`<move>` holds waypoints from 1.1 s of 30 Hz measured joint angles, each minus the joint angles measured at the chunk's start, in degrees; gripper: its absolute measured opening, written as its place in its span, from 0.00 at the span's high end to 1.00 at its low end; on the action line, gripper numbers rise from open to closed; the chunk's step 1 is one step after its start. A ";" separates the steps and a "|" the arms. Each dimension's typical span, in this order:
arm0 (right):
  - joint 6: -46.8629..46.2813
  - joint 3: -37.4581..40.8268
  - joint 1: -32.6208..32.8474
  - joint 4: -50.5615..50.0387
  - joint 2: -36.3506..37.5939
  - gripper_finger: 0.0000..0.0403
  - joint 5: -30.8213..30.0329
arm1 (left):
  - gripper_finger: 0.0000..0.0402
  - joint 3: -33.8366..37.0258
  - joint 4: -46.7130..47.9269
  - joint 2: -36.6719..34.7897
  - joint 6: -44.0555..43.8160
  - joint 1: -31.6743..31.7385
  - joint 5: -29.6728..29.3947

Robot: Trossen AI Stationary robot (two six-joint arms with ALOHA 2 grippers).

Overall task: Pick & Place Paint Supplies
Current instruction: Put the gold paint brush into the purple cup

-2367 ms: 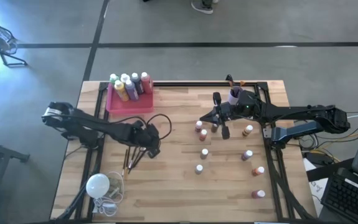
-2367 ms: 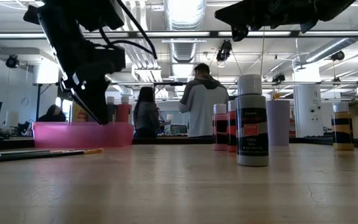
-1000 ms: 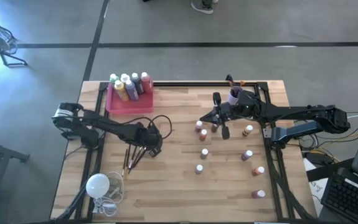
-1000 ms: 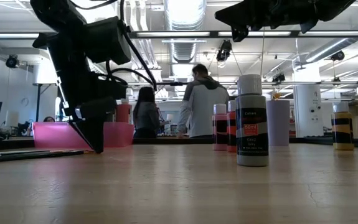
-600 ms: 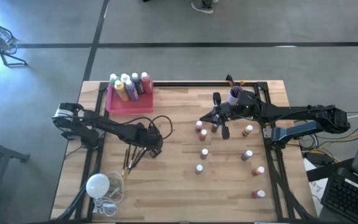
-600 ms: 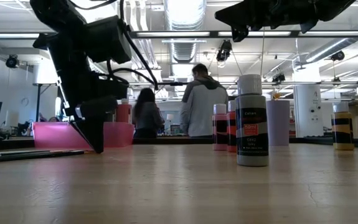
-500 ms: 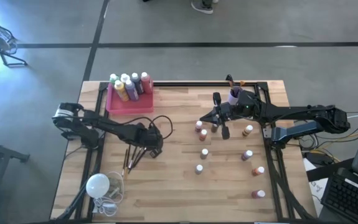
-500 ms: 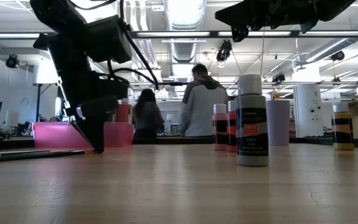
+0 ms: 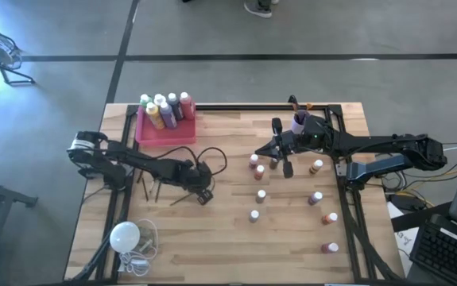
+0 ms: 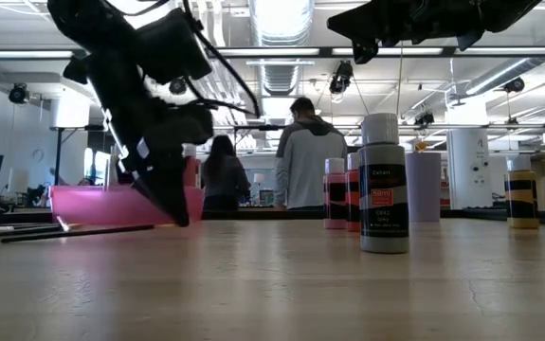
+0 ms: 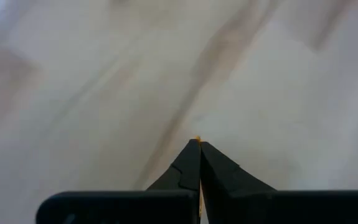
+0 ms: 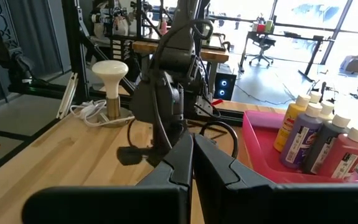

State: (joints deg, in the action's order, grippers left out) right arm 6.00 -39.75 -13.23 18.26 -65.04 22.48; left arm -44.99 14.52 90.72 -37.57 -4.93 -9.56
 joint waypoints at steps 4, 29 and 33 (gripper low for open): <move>0.00 0.00 0.00 -0.12 0.00 0.98 0.00 | 0.99 -1.41 -1.17 -0.95 4.46 -0.04 0.69; 1.67 -0.13 4.05 6.84 -5.44 0.98 0.09 | 1.00 10.20 -43.27 -25.14 37.82 -6.45 -14.73; 1.65 -1.83 4.85 7.70 -7.58 0.96 0.15 | 1.00 13.65 -54.19 -25.14 42.06 -6.51 -9.40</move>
State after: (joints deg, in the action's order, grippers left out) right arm 7.65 -41.58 -8.39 25.96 -72.61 22.62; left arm -31.34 -39.67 65.58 4.49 -11.44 -18.96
